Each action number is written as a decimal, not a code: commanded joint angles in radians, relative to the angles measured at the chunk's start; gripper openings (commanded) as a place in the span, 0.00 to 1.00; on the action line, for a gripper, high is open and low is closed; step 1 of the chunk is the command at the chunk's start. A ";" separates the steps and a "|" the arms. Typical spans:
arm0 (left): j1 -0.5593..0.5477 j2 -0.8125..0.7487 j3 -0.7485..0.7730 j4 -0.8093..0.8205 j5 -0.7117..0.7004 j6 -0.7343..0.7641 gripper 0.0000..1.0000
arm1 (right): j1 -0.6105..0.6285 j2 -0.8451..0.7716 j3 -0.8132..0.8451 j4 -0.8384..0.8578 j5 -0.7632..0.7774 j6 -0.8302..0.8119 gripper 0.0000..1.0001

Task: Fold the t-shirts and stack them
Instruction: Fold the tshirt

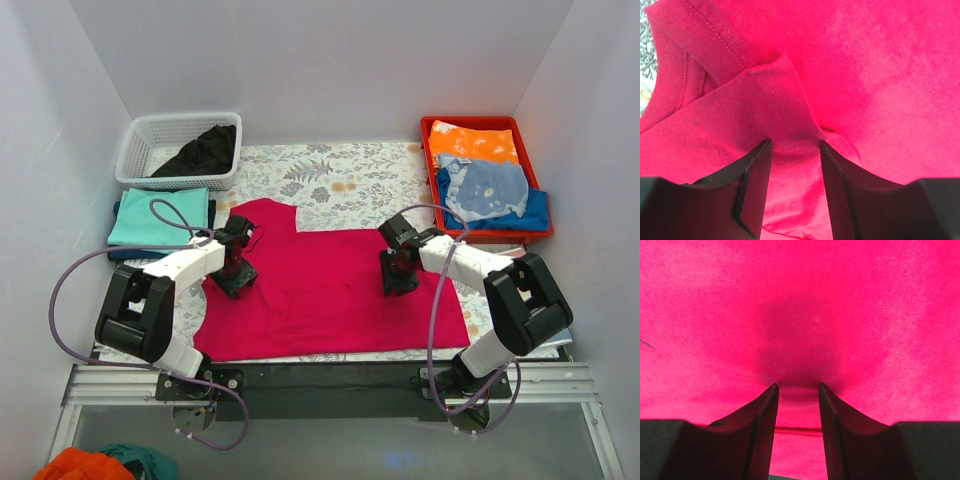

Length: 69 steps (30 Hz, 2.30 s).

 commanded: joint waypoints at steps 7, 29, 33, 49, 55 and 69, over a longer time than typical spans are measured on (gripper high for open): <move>-0.010 -0.018 0.194 -0.108 -0.092 0.074 0.43 | 0.020 -0.125 -0.081 -0.258 0.041 0.103 0.44; 0.115 0.738 1.055 0.075 -0.167 0.331 0.43 | 0.020 -0.121 0.149 -0.266 0.216 0.103 0.45; 0.122 0.759 1.055 0.067 -0.155 0.340 0.43 | 0.020 -0.121 0.140 -0.267 0.214 0.115 0.45; 0.127 0.633 0.847 0.033 -0.060 0.372 0.40 | 0.020 -0.067 0.157 -0.264 0.228 0.118 0.45; 0.125 0.541 0.756 0.045 -0.002 0.401 0.36 | 0.020 -0.066 0.137 -0.253 0.226 0.118 0.45; 0.110 0.311 0.554 0.173 0.188 0.505 0.32 | 0.023 -0.046 0.115 -0.220 0.213 0.100 0.43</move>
